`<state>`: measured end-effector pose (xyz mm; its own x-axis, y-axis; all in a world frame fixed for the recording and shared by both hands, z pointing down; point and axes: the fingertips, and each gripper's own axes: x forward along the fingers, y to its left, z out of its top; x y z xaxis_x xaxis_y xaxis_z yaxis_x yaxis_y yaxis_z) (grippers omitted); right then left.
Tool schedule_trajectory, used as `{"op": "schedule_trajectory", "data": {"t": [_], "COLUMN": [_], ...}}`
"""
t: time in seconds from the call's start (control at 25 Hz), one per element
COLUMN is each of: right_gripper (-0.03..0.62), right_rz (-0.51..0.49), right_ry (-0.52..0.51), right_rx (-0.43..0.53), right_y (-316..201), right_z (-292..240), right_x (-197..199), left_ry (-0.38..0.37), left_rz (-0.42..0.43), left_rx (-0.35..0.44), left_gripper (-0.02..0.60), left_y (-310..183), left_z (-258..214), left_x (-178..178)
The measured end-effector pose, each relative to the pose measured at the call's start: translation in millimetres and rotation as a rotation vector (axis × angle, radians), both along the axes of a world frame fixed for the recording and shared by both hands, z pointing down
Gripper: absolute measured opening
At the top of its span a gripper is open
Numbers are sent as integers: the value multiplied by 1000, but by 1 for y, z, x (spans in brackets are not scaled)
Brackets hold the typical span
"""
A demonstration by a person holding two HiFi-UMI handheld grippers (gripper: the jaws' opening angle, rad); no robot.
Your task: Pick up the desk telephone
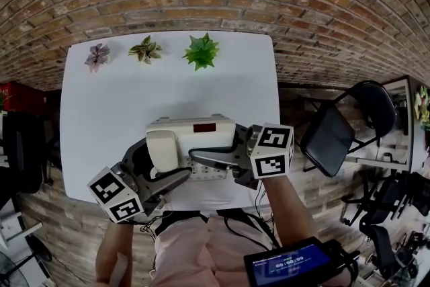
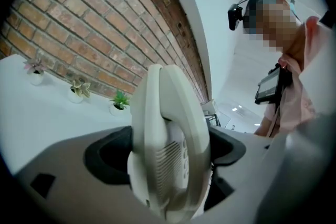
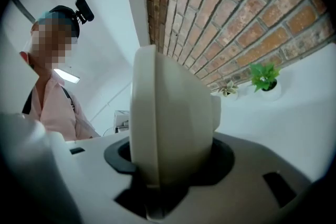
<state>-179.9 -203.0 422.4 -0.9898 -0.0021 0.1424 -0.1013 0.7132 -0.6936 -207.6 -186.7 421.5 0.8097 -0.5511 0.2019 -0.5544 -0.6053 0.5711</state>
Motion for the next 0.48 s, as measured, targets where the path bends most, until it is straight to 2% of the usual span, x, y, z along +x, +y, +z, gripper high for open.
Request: {"op": "schedule_trajectory", "data": {"t": [0.48], "right_gripper": [229], "right_rz": [8], "right_ry": [-16], "right_rx": [163], "right_y": [8], "right_z": [-115], "right_x": [25], "left_ry": [-30], "left_rz": [-9], "left_rx": [126], "left_gripper": [445], "left_y": [8], "left_z": [-111], "left_x": [26]}}
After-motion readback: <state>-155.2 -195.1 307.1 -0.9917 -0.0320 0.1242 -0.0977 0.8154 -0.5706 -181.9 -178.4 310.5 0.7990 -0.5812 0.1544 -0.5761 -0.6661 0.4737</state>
